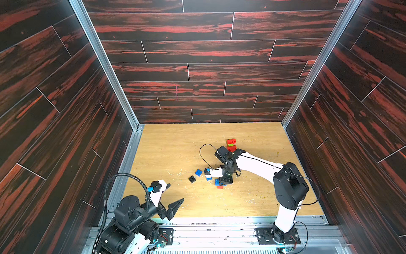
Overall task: Assemble the letter f with lego
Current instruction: Assemble the lego brick with the lego brick.
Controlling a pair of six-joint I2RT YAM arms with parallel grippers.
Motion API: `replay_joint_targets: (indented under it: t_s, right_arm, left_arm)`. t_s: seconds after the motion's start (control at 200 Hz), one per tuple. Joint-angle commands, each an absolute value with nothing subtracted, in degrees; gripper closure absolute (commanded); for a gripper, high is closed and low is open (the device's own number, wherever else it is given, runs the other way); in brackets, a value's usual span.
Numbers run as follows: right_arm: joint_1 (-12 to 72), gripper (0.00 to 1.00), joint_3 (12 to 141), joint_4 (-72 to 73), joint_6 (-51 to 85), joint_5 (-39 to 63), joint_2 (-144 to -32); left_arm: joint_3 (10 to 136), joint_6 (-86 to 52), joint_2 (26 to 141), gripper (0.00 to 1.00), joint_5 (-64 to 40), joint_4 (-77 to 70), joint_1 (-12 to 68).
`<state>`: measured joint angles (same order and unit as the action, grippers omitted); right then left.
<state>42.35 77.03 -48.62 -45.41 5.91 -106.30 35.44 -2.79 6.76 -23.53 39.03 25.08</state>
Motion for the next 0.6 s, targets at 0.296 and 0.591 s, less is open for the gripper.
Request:
replay_joint_targets:
  t_s: [0.296,0.591]
  right_arm:
    - [44.3,1.0,69.2,-47.3,-41.4,6.0,-109.0]
    - [44.8,1.0,69.9,-48.4,-39.8,3.7,-111.0]
  left_arm:
    - [34.8,-2.0,8.0,0.0,-24.6,38.4,24.9]
    - [34.8,-2.1,7.9,0.0,-24.6,38.5,24.9]
